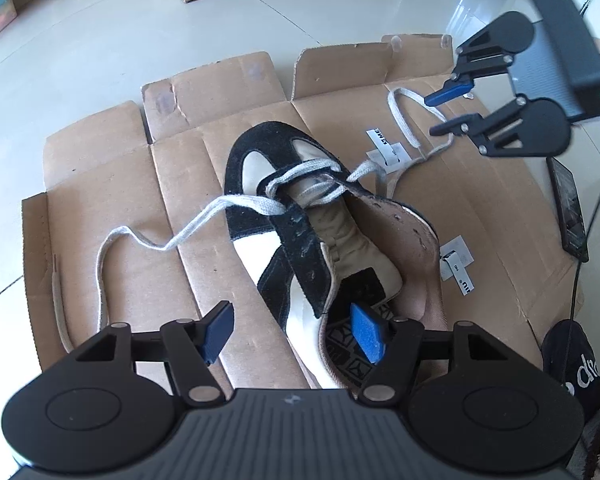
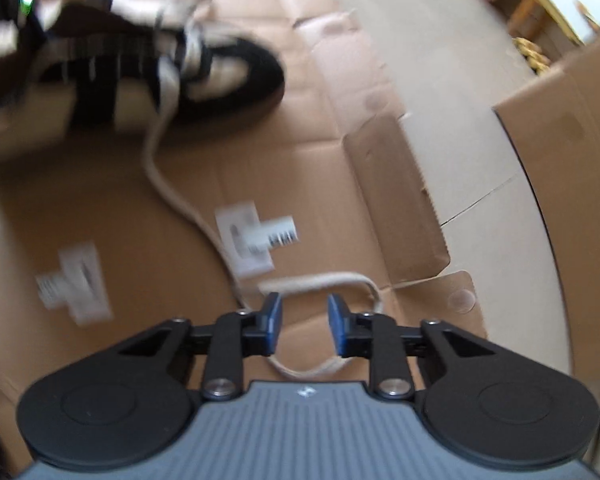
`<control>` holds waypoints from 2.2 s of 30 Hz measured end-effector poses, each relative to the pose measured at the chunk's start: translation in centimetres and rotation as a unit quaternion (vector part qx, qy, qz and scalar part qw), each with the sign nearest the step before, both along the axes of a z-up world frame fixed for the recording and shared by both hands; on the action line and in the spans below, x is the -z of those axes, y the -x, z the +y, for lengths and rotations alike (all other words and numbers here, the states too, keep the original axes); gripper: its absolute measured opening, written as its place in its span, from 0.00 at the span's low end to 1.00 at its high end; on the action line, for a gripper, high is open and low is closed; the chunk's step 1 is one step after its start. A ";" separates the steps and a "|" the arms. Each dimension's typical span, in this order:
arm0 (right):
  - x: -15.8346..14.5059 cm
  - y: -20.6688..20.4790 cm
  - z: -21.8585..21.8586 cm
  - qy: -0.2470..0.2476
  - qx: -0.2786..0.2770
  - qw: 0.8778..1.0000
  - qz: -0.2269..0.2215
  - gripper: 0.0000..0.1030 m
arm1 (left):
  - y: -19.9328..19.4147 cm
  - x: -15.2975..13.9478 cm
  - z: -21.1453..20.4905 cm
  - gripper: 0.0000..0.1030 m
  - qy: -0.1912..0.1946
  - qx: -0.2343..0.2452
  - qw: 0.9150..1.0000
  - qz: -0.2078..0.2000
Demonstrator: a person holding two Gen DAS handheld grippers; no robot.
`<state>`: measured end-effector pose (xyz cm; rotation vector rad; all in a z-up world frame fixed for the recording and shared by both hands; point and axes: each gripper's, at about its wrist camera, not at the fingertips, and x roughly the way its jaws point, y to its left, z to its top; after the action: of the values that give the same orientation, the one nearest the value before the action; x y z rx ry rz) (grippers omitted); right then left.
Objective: Lace up shoes with both hands
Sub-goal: 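Grasp the white lace end on the cardboard with the right tool, then pull the white lace end up and away from the sneaker with the right tool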
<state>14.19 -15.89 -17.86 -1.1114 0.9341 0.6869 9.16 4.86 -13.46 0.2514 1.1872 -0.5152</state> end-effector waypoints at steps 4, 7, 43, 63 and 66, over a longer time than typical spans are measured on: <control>0.9 0.4 0.5 0.017 -0.061 0.998 0.014 0.23 | -0.1 0.2 -0.2 0.63 -0.001 0.003 1.000 0.004; 0.8 0.1 1.3 -0.009 -0.067 0.998 0.020 0.22 | -0.1 0.3 -0.3 0.63 -0.002 0.005 1.000 0.007; 1.6 -4.6 5.9 0.008 -0.077 0.981 0.177 0.03 | -0.1 0.8 -1.4 0.64 -0.007 0.012 1.000 0.011; -10.5 0.4 6.6 0.136 0.017 0.983 0.122 0.02 | 1.3 -1.5 -0.2 0.64 0.027 -0.007 0.999 -0.016; -13.6 -0.7 4.8 0.154 0.017 0.982 0.111 0.02 | 1.4 -2.1 -0.2 0.64 0.032 -0.008 0.999 -0.023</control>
<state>14.89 -11.07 -4.28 -1.3046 1.2793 0.6620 7.77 4.66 -11.36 0.1974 1.1250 -0.5308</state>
